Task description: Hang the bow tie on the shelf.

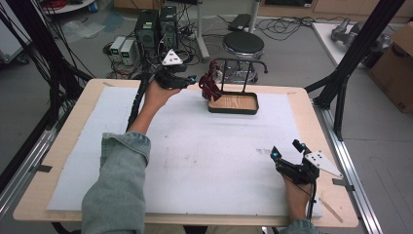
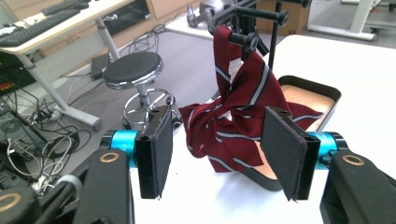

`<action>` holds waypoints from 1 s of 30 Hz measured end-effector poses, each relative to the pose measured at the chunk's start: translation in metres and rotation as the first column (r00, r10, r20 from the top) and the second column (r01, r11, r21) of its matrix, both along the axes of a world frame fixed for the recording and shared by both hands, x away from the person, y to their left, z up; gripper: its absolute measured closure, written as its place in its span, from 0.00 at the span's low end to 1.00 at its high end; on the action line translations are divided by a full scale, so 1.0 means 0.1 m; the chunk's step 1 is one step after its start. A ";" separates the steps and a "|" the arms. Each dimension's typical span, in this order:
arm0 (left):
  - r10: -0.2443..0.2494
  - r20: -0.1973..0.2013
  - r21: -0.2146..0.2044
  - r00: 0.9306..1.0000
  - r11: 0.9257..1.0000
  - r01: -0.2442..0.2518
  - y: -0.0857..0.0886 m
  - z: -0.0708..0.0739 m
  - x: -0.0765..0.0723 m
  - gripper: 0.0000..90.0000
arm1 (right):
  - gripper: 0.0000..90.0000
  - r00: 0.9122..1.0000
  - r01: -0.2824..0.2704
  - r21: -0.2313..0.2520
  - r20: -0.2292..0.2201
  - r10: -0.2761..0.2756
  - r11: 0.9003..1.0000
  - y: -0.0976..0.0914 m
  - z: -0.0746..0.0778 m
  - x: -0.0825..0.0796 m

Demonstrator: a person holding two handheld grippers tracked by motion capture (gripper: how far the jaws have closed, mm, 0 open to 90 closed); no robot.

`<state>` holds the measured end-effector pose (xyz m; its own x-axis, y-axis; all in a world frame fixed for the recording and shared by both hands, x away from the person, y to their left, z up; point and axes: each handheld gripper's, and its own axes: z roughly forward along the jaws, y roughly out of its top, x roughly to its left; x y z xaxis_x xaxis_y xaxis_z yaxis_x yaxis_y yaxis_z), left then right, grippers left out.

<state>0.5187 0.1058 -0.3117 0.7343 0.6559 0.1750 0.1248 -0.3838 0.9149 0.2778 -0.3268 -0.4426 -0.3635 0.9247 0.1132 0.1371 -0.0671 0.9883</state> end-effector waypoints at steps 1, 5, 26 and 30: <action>0.001 0.002 -0.007 1.000 1.000 -0.001 0.04 0.02 -0.03 0.48 | 0.13 1.000 0.001 0.001 0.001 -0.001 1.000 0.00 0.00 0.00; 0.018 0.020 -0.009 1.000 1.000 -0.018 0.22 0.08 -0.13 0.44 | 0.13 1.000 0.002 -0.001 -0.001 -0.002 1.000 0.00 0.00 0.00; 0.086 0.068 -0.109 0.994 0.991 -0.078 1.20 0.13 -1.03 0.30 | 0.13 1.000 0.016 -0.014 -0.004 -0.016 1.000 0.00 0.00 0.00; 0.109 0.074 -0.112 0.991 0.989 -0.100 1.37 0.09 -1.19 0.30 | 0.13 1.000 0.018 -0.015 -0.003 -0.018 1.000 0.00 0.00 0.00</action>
